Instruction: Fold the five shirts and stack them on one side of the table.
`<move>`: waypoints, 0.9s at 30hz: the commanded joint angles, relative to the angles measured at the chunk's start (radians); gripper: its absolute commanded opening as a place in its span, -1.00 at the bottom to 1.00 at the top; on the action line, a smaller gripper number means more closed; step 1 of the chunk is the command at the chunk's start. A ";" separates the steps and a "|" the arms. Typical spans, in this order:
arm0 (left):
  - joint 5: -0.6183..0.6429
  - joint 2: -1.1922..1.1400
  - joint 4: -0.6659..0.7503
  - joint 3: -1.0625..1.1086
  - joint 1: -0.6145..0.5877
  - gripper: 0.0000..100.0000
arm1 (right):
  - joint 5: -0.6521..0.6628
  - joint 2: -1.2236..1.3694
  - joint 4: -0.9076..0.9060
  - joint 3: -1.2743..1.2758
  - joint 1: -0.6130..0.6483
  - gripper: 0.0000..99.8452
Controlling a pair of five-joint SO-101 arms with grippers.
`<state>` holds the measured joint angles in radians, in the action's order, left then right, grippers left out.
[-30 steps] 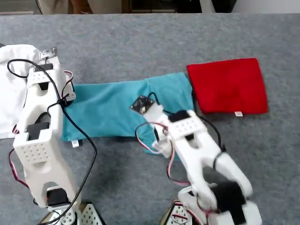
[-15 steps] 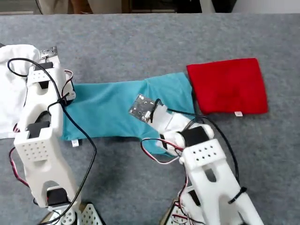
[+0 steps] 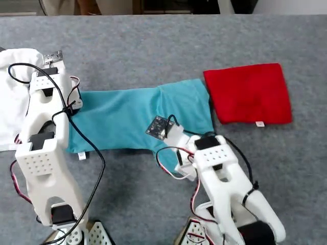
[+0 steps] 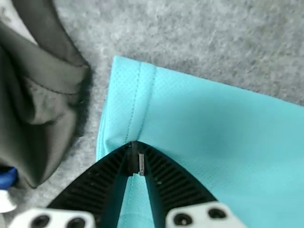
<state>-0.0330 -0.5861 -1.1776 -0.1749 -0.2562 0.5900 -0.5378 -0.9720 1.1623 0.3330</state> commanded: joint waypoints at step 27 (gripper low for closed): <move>0.063 0.081 -0.135 -0.164 -0.029 -0.96 | 0.005 0.970 -0.190 -1.531 -0.159 -1.00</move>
<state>0.0176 -0.5785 -1.2958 -0.2746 -0.2731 0.5900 0.2539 -1.1162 -0.1358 0.2010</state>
